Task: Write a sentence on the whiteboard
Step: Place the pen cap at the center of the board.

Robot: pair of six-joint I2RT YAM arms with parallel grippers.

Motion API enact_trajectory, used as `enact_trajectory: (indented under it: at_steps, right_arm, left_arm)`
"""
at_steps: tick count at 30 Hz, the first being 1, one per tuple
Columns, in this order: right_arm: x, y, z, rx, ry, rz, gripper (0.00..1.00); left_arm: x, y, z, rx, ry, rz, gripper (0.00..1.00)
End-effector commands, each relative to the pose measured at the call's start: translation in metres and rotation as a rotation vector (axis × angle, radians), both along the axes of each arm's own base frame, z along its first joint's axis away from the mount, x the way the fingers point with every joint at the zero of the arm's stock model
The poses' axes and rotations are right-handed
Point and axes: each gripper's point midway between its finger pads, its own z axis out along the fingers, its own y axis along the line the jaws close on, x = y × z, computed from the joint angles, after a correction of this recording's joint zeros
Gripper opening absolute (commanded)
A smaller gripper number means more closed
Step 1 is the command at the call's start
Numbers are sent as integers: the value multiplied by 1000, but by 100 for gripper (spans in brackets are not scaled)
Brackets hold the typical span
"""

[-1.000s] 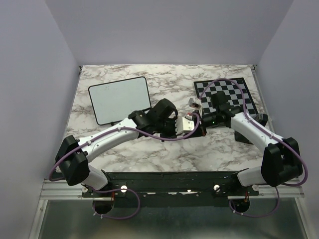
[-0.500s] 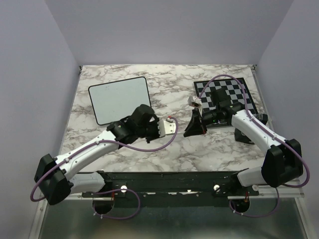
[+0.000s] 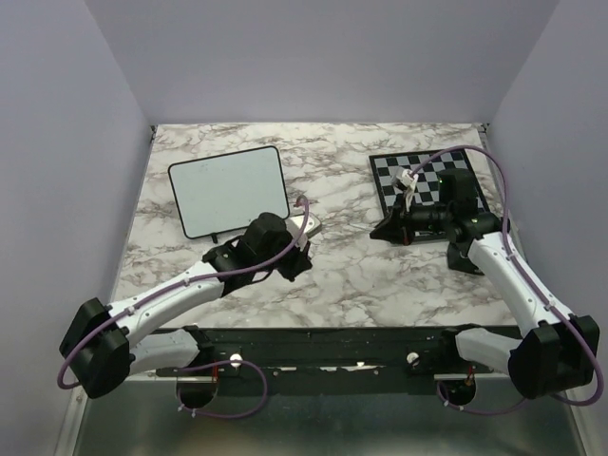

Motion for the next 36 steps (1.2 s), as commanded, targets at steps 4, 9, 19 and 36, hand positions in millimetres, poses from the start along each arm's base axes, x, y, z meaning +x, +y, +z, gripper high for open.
enact_trajectory:
  at_steps: [4, 9, 19, 36]
  right_arm:
    - [27, -4, 4, 13, -9, -149, 0]
    - [26, -3, 4, 17, -4, -140, 1]
    - [24, -2, 2, 20, 8, -120, 0]
    - [11, 2, 10, 48, -9, -40, 1]
  left_arm:
    - [0, 6, -88, -101, 404, 624, 0]
    - [9, 30, -114, -32, 318, 765, 0]
    - [13, 43, -137, -8, 323, 822, 21]
    - [86, 118, 23, -287, 127, 856, 84]
